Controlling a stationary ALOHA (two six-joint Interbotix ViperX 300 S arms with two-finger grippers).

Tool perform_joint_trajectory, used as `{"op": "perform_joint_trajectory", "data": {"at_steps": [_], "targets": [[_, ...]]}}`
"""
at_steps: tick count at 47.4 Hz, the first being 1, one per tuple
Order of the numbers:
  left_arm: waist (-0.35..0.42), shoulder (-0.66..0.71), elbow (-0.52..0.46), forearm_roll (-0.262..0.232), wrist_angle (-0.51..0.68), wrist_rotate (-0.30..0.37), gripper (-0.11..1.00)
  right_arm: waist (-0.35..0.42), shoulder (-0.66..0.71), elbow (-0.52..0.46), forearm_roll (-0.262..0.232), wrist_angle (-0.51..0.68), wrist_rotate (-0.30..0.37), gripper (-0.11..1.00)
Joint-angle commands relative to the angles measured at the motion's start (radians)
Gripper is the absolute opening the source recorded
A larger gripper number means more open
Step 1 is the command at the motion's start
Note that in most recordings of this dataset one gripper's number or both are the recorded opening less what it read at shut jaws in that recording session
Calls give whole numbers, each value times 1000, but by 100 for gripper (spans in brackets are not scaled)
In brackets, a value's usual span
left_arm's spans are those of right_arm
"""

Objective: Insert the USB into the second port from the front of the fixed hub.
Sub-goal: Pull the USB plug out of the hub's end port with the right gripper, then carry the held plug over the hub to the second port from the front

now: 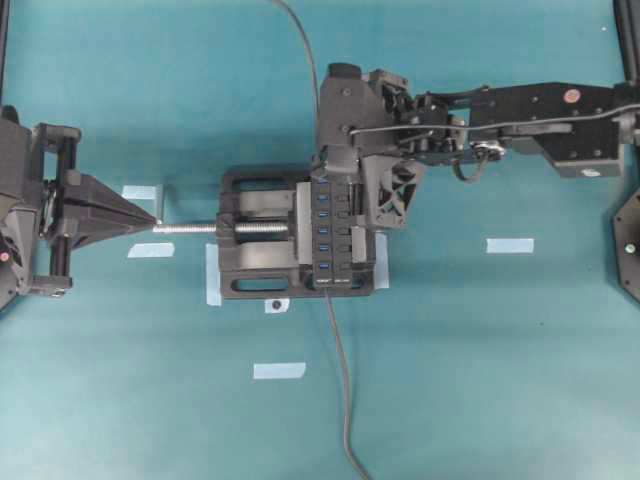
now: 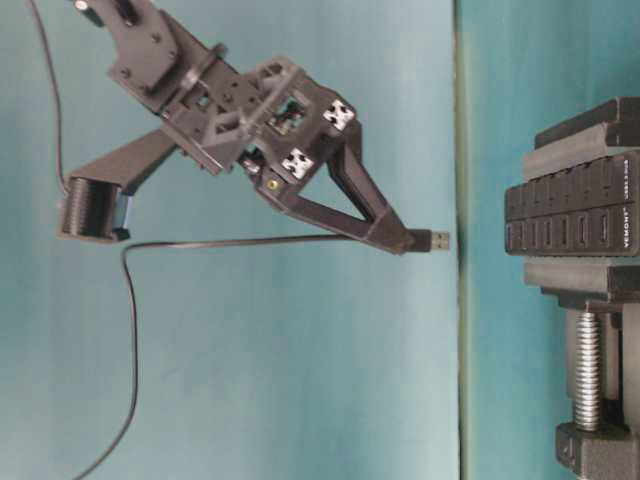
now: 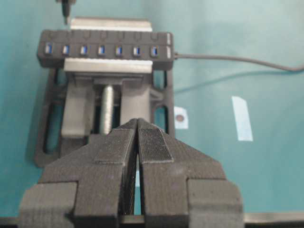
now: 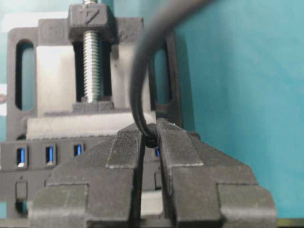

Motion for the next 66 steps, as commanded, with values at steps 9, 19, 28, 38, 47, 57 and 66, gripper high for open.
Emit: {"op": "perform_joint_trajectory", "data": {"at_steps": [9,19,28,38,47,57,66], "targets": [[-2,2,-15,2,-5,-2,0,14,-38,-26,2,6,9,8],[-2,2,-20,3,-5,-2,0,28,-49,-31,2,15,9,8],[-2,0,-18,2,-5,0,0,40,-55,-40,2,46,32,8],[-2,0,-15,3,-5,-2,0,60,-58,-40,2,41,57,8],[-2,-3,-12,2,-5,-2,0,72,-57,-35,3,40,60,8],[0,-9,-12,2,-5,-2,0,87,-43,-34,3,37,60,8],[-2,-9,-12,3,-5,-2,0,100,-18,-32,2,8,83,8]]}}
